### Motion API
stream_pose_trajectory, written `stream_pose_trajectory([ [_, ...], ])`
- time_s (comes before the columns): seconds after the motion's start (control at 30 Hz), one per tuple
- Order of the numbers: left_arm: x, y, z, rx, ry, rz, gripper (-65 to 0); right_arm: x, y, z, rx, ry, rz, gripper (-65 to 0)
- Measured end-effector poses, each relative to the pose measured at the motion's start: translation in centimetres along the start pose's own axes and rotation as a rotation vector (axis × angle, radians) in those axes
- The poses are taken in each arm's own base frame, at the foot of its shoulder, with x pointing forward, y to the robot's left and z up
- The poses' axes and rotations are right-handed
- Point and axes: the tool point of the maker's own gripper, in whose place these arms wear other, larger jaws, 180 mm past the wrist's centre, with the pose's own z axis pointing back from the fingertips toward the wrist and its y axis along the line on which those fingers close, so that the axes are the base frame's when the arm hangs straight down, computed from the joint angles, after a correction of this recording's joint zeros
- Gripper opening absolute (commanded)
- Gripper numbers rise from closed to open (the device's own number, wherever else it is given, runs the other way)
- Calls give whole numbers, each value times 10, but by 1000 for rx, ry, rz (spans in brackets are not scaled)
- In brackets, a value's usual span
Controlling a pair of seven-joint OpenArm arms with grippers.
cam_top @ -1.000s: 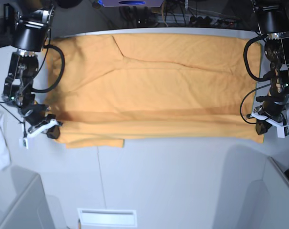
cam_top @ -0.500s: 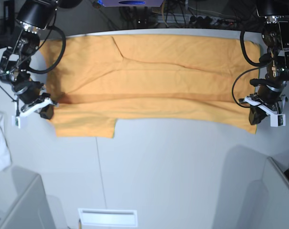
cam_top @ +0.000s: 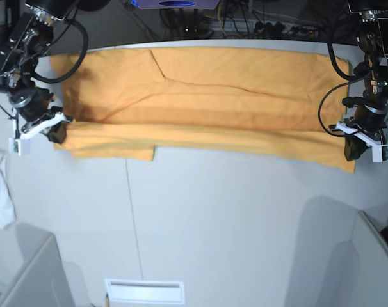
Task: Fold the T-shirt properly
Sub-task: 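Lift the hem and fold it over toward the collar with both grippers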
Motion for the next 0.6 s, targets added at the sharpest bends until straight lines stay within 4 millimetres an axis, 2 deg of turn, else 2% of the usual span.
stream_pose_trajectory([
  [0.13, -5, -8, 5, -21, 68, -17, -650, -9, 1, 3, 0, 18, -6, -650],
  [0.23, 1, 3, 15, 8, 47, -16, -650, -13, 6, 16, 46, 1, -45, -650],
  [0.3, -4, 11, 22, 37, 64, -20, -650, -13, -1, 28, 51, -22, -80, -650],
  [0.43, -11, 1, 30, 5, 80, -44, -650, -24, -13, 36, 23, 1, -92, -650],
  [0.6, -39, 3, 40, 15, 158, -48, -650, -51, -20, 38, -3, 65, -117, -650],
])
